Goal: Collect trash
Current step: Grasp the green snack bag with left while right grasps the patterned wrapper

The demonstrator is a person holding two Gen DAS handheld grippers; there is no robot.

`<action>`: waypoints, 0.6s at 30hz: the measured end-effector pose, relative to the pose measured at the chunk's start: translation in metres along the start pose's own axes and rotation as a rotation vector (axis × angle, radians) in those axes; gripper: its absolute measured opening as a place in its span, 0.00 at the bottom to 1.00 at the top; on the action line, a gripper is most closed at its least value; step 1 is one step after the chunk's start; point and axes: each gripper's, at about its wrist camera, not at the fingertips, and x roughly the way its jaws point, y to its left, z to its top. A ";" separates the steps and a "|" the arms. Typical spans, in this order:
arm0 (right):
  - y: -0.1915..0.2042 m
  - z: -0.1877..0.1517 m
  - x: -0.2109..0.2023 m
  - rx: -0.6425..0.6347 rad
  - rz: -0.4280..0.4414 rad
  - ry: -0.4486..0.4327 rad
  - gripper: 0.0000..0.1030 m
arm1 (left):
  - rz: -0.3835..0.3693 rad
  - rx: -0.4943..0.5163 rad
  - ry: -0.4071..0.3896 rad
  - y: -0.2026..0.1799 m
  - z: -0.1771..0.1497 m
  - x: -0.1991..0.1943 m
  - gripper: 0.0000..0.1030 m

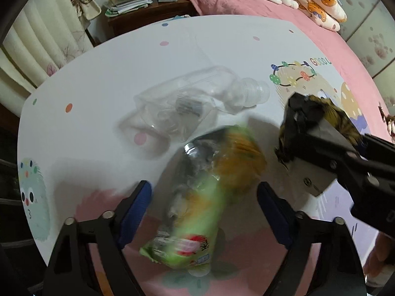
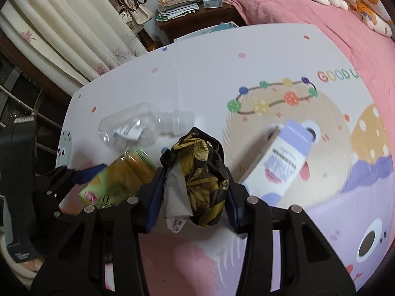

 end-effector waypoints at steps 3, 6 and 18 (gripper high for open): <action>-0.004 -0.010 -0.008 0.013 0.006 -0.007 0.37 | -0.006 0.036 -0.014 -0.010 -0.001 -0.002 0.53; -0.009 -0.019 -0.015 0.026 0.013 -0.013 0.36 | -0.025 0.054 -0.015 -0.023 0.000 -0.005 0.38; -0.011 -0.054 -0.078 0.060 0.076 -0.096 0.35 | -0.056 0.031 -0.077 -0.049 -0.044 -0.073 0.26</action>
